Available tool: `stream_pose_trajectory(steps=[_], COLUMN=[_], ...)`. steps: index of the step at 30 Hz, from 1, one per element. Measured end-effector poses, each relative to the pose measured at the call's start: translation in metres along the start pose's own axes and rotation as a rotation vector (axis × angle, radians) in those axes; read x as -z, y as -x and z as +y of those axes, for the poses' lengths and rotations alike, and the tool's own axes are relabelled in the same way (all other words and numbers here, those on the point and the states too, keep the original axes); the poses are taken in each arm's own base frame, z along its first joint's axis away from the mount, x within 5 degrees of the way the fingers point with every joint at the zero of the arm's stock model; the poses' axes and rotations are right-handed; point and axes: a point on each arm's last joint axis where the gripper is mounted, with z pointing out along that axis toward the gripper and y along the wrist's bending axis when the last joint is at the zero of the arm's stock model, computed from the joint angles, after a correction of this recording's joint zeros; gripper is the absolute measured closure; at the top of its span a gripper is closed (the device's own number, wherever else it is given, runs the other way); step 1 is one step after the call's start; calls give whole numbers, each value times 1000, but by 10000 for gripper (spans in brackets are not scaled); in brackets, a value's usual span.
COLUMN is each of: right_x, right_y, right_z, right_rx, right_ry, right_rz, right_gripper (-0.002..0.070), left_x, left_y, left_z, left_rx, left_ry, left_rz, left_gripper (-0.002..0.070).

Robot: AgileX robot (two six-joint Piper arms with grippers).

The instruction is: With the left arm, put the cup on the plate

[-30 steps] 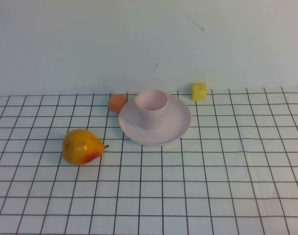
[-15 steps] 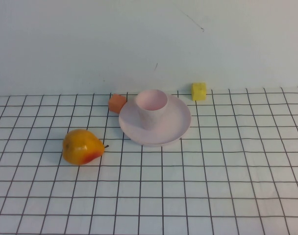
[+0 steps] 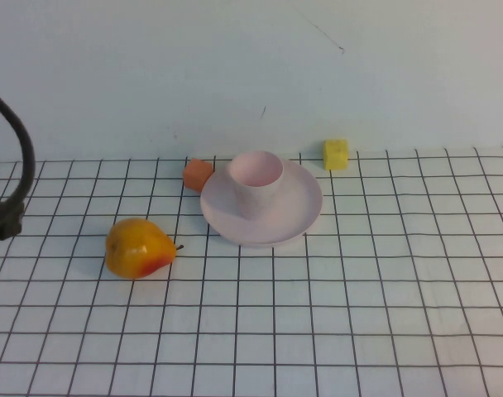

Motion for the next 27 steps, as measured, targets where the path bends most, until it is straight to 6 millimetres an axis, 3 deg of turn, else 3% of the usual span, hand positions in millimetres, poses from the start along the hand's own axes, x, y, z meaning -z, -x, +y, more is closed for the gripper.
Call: stream_pose_trajectory(steps=[6, 12, 17, 27], right_x=[0, 0, 0, 0], right_y=[0, 0, 0, 0], right_z=[0, 0, 0, 0], right_rx=[0, 0, 0, 0], right_ry=[0, 0, 0, 0], right_rz=[0, 0, 0, 0], right_gripper=[678, 678, 678, 678], left_x=[6, 32, 43, 1], left_y=[-4, -25, -73, -196], left_z=[-5, 1, 10, 11], left_rx=[99, 212, 270, 497], left_ry=[-73, -150, -117, 39], left_rz=[-34, -300, -529, -555], left_gripper=[676, 676, 676, 676])
